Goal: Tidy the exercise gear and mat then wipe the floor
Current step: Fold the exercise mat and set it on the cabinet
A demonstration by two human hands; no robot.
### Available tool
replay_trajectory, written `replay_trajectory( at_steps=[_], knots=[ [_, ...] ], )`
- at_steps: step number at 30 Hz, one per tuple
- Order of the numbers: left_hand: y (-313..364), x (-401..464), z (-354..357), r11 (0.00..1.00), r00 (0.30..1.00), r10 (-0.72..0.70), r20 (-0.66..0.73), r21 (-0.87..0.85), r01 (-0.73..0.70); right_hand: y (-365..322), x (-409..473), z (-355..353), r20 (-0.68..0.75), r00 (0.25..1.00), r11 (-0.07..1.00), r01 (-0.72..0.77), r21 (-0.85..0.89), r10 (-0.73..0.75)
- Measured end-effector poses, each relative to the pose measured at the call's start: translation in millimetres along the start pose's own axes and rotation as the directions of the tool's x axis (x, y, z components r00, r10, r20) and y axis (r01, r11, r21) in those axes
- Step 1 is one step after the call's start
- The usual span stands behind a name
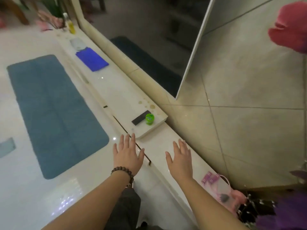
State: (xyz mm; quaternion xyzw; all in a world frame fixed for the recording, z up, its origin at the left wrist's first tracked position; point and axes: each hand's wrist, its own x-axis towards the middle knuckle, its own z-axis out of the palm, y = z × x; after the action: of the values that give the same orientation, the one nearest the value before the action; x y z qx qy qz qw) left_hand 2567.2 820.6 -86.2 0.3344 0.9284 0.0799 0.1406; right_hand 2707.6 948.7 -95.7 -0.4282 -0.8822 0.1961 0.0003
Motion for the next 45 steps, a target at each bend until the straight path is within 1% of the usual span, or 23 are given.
replay_trajectory(
  at_steps=[3,7,13,18,23,27,30,33,39,45],
  knots=[
    [-36,-25,-2,0.989,0.989,-0.145,-0.013,-0.015,0.145,-32,-6,13,0.066,0.992,0.994,0.110,0.007,-0.110],
    [-83,-56,-5,0.947,0.947,-0.321,-0.023,-0.030,0.320,-79,-15,27,0.155,0.956,0.968,0.249,0.021,-0.249],
    [-146,-93,-14,0.848,0.846,-0.530,-0.064,-0.066,0.526,-145,-23,54,0.244,0.880,0.911,0.412,0.032,-0.407],
    [-196,-120,-24,0.762,0.760,-0.646,-0.074,-0.115,0.637,-203,-39,78,0.313,0.811,0.859,0.511,0.033,-0.494],
    [-256,-150,-37,0.688,0.687,-0.723,-0.074,-0.159,0.708,-267,-66,110,0.345,0.752,0.807,0.589,0.031,-0.562],
    [-317,-178,-47,0.658,0.657,-0.750,-0.077,-0.182,0.730,-326,-91,142,0.357,0.703,0.759,0.650,0.031,-0.616],
    [-376,-197,-55,0.638,0.636,-0.768,-0.079,-0.193,0.746,-377,-114,169,0.367,0.671,0.729,0.684,0.031,-0.645],
    [-443,-215,-67,0.629,0.627,-0.775,-0.075,-0.185,0.755,-434,-140,196,0.374,0.652,0.710,0.704,0.024,-0.659],
    [-569,-243,-95,0.617,0.614,-0.785,-0.076,-0.184,0.766,-551,-180,243,0.377,0.645,0.707,0.707,0.038,-0.665],
    [-658,-239,-117,0.619,0.617,-0.783,-0.079,-0.187,0.762,-641,-186,273,0.370,0.635,0.694,0.719,0.040,-0.678]
  ],
)
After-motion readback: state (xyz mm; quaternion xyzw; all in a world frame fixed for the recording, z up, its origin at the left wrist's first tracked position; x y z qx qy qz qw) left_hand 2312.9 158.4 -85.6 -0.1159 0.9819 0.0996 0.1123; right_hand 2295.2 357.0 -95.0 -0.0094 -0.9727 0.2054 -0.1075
